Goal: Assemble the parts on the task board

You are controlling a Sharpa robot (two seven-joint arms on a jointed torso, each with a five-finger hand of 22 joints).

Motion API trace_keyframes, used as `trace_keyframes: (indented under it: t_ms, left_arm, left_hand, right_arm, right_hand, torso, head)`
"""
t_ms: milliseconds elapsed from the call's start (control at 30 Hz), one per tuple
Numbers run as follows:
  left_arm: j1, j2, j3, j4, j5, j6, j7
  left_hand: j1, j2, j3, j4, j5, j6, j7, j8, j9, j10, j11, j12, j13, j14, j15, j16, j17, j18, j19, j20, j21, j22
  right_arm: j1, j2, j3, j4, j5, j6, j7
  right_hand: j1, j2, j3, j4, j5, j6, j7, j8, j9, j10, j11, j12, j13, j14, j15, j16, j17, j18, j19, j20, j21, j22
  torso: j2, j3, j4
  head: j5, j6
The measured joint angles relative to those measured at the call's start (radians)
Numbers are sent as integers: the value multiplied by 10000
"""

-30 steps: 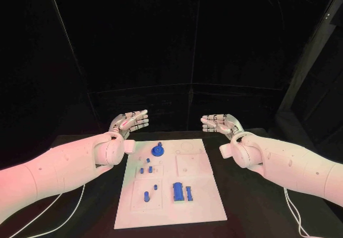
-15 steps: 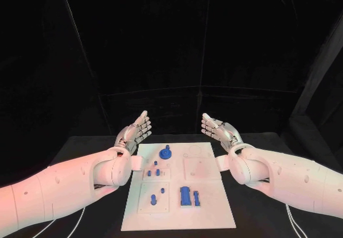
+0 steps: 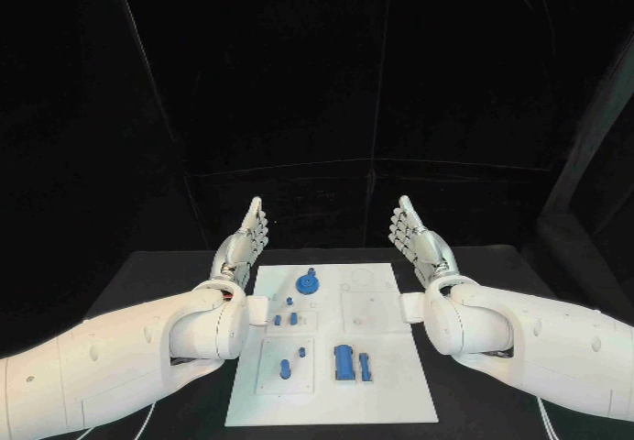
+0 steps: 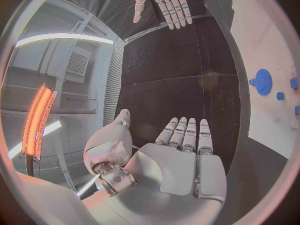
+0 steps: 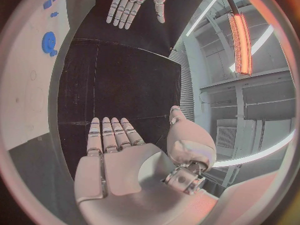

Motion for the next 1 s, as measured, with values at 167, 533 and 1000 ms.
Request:
trace_keyframes:
  t_ms: [167, 533, 1000]
  left_arm:
    - [-1, -1, 1, 2, -63, -156, 42]
    - [-1, -2, 1, 3, -120, -290, 72]
    - [-2, -3, 2, 6, -135, -332, 81]
  left_hand:
    - [-602, 1, -84, 2, 0, -435, -1, 0, 1, -453, -13, -35, 1, -406, -16, -44, -16, 0, -306, -191, 0, -410]
    - [-1501, -7, -193, 0, 0, -1033, -10, 0, 3, -1104, -40, -35, 3, -975, -17, -44, -19, -154, -849, -268, 0, -660]
    - [-3011, -11, -193, 0, 0, -2166, -14, 1, 5, -2263, -19, -35, 1, -2009, -16, -43, -24, -153, -1686, -286, 0, -704]
  right_arm:
    - [-1, -1, 1, 4, 124, -173, 80]
    - [-1, -1, 1, 6, 233, -319, 149]
    - [-2, -2, 2, 9, 270, -360, 173]
  right_hand:
    - [-709, -2, 42, -3, -31, -436, -37, 0, 0, -488, -26, 0, 1, -505, -9, 0, -7, -156, -466, -69, 0, 1]
    - [-1818, -1, 42, -4, -69, -1091, -63, 0, -10, -1246, -36, 0, 2, -1292, -16, 1, -9, -245, -1196, -114, 0, 1]
    - [-3663, -15, 41, -4, -69, -2248, -60, 1, -8, -2530, -34, 0, 5, -2615, -16, 2, -7, -308, -2442, -126, 1, -6]
  torso:
    - [0, 1, 1]
    - [1, 1, 2]
    - [0, 1, 2]
  head:
    - [-1, 0]
    - [-1, 0]
    - [-1, 0]
